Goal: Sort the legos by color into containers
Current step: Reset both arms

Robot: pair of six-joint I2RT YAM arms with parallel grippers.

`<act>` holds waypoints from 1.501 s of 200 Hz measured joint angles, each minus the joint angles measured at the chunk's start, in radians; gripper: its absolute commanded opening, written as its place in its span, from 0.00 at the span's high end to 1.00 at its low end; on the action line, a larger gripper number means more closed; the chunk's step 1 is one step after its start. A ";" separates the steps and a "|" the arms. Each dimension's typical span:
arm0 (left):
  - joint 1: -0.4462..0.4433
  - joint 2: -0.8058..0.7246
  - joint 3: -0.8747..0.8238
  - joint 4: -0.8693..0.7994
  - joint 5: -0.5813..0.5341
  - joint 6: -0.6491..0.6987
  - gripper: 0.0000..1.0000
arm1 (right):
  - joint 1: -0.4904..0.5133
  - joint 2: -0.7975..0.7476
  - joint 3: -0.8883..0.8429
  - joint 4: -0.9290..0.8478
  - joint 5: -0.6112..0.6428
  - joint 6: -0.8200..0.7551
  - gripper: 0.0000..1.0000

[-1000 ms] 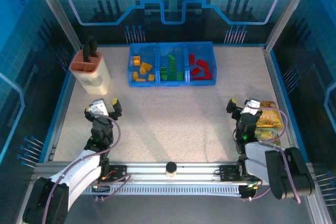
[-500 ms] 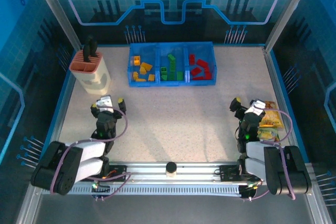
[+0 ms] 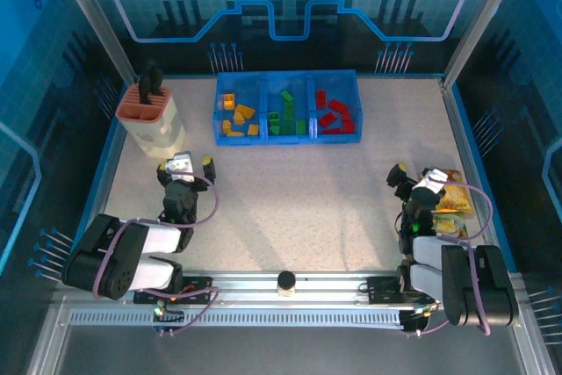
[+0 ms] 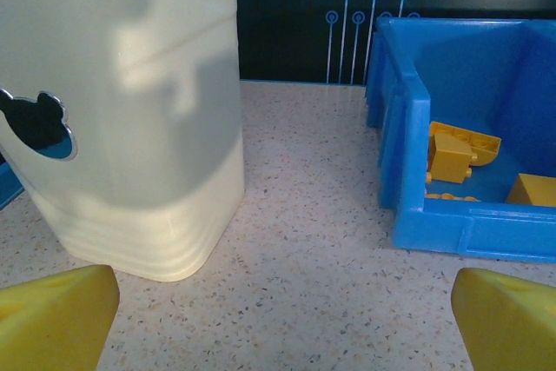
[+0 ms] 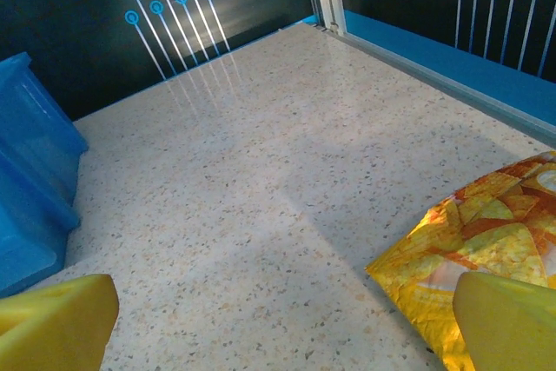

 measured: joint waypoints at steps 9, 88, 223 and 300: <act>0.007 0.016 0.002 0.018 0.017 0.003 0.01 | -0.006 -0.001 0.013 -0.021 -0.003 0.004 0.00; 0.044 0.285 0.112 0.107 0.114 0.047 0.01 | -0.045 0.098 0.232 -0.240 -0.113 0.001 0.00; 0.050 0.282 0.131 0.079 0.122 0.048 0.01 | 0.222 0.450 0.167 0.110 -0.154 -0.435 0.00; 0.167 0.236 0.249 -0.164 0.239 -0.032 0.01 | 0.138 0.391 0.364 -0.027 -0.178 -0.417 0.00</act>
